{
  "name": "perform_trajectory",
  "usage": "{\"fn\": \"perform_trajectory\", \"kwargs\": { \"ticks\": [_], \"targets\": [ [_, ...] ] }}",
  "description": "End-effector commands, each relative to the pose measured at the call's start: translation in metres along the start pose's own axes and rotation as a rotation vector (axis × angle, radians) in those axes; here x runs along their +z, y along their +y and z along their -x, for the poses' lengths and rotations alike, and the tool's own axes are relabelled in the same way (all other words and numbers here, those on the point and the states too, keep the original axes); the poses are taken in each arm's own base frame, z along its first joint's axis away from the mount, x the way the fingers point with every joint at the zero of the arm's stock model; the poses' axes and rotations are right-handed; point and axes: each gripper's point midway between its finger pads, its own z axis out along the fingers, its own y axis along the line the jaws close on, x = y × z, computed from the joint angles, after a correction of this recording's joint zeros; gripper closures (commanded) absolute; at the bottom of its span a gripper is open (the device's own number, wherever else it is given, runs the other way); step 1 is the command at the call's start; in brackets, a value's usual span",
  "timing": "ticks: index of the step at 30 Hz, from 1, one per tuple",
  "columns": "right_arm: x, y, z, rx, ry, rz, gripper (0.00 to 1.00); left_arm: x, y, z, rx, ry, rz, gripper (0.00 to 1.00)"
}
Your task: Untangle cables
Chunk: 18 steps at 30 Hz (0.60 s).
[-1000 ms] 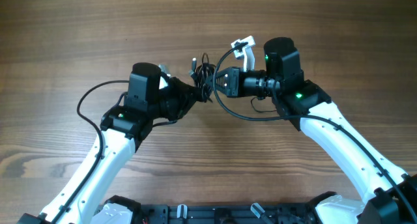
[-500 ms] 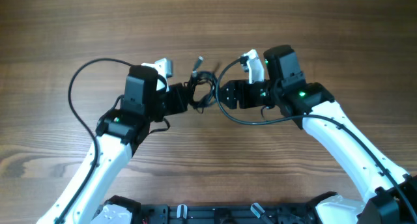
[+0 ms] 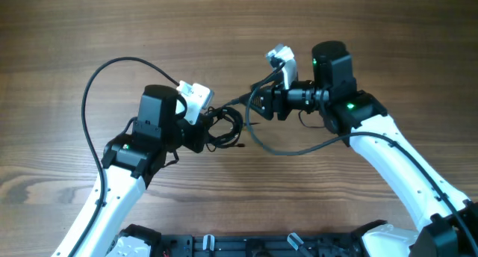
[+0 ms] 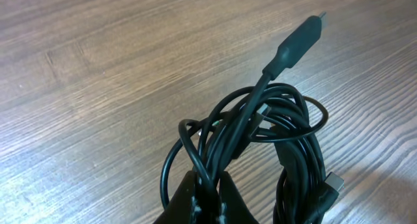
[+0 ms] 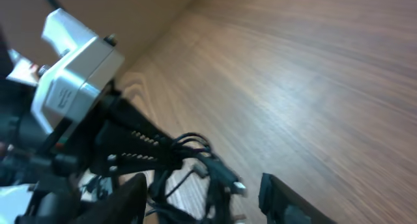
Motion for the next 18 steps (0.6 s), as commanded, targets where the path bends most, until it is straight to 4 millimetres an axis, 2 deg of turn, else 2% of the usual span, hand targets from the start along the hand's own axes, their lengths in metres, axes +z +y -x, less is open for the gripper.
{"fn": "perform_trajectory", "kwargs": {
  "ticks": [1,5,9,11,12,14,16,18],
  "targets": [
    [0.022,0.014,-0.018,-0.008,0.069,0.087,0.5,-0.003,-0.004,0.006,0.033,-0.024,-0.021,0.96],
    [0.037,0.009,-0.033,0.03,0.116,0.096,0.58,-0.003,-0.004,0.006,0.032,-0.023,-0.021,0.96],
    [0.038,0.006,-0.034,0.045,0.121,0.092,0.63,-0.003,-0.004,0.006,0.032,-0.023,-0.021,0.96],
    [0.038,0.006,-0.034,0.043,0.12,0.092,0.74,-0.003,-0.004,0.006,0.032,-0.023,-0.021,0.96],
    [0.038,0.005,-0.034,0.043,0.119,0.087,0.74,-0.003,-0.004,0.006,0.032,-0.022,-0.021,0.96],
    [0.038,-0.018,-0.032,0.043,0.106,-0.045,0.57,-0.003,-0.004,0.006,0.032,-0.022,-0.021,0.96],
    [0.035,-0.036,-0.028,0.046,0.086,-0.135,0.48,-0.003,-0.004,0.006,0.032,-0.022,-0.021,0.96],
    [0.032,-0.04,-0.025,0.103,0.068,-0.145,0.4,-0.003,-0.004,0.005,0.031,-0.018,-0.02,0.96]
  ]
}}
